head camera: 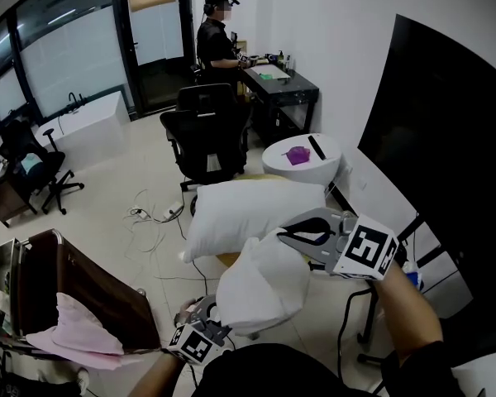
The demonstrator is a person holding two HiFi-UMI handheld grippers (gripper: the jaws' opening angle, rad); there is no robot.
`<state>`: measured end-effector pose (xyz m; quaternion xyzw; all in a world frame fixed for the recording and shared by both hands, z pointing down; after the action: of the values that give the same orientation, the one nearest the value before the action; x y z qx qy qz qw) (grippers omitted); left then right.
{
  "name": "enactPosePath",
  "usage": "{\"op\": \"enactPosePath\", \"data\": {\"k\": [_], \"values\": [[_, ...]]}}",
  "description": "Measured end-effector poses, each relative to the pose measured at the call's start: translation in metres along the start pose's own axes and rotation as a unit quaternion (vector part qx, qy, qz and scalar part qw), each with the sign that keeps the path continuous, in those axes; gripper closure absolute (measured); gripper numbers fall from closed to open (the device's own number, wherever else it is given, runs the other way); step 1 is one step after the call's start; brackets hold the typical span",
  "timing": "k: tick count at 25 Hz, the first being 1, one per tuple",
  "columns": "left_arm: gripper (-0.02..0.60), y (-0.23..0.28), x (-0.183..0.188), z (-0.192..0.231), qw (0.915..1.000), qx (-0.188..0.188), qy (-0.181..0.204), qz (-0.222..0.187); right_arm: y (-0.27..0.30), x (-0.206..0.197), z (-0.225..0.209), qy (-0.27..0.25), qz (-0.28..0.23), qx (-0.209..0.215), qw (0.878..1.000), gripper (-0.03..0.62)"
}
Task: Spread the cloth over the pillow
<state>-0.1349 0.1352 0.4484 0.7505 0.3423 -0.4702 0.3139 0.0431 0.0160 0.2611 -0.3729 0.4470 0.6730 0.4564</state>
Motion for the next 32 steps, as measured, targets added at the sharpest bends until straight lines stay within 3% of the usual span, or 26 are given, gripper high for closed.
{"op": "enactPosePath", "data": {"k": [3,6,12,16,20,22,24,26,30,32], "values": [[0.45,0.01,-0.018,-0.017,0.9967,-0.065,0.035,0.033,-0.007,0.009,-0.002,-0.019,0.001,-0.015,1.0,0.582],[0.429,0.01,-0.034,-0.03,0.9865,-0.132,0.067,0.071,-0.014,0.014,-0.004,-0.044,0.011,-0.027,0.999,0.582],[0.408,-0.011,-0.055,-0.015,0.9756,-0.174,0.066,0.116,-0.025,0.021,-0.002,-0.068,0.021,-0.042,0.997,0.582],[0.357,-0.024,-0.078,-0.017,0.9511,-0.234,0.073,0.188,-0.029,0.024,0.0,-0.079,0.018,-0.051,0.995,0.582],[0.322,-0.039,-0.097,-0.024,0.9384,-0.255,0.069,0.223,-0.029,0.028,0.003,-0.096,0.021,-0.056,0.994,0.582],[0.322,-0.041,-0.1,-0.022,0.9403,-0.248,0.062,0.224,-0.03,0.029,0.004,-0.109,0.024,-0.06,0.992,0.582],[0.337,-0.04,-0.096,-0.011,0.95,-0.224,0.054,0.211,-0.032,0.03,0.005,-0.127,0.031,-0.065,0.989,0.582],[0.39,-0.036,-0.087,0.006,0.9611,-0.196,0.048,0.189,-0.035,0.032,0.006,-0.147,0.037,-0.066,0.986,0.582],[0.407,-0.017,-0.049,0.052,0.9841,-0.142,0.02,0.105,-0.043,0.036,0.006,-0.171,0.037,-0.077,0.982,0.582],[0.407,0.0,-0.026,0.071,0.9898,-0.128,0.001,0.062,-0.049,0.039,0.004,-0.177,0.032,-0.087,0.98,0.582]]}}
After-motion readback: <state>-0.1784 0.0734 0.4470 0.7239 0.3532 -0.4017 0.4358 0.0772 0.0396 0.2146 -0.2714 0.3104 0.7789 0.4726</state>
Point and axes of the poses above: the fingertips, and each gripper's own axes: y forward along the fingers, z to its left, x out of its top, the point moved 8 cm from there along -y, backward along the fingers, and after that the axes turned 8 degrees about -z, right-handed, at the moved point
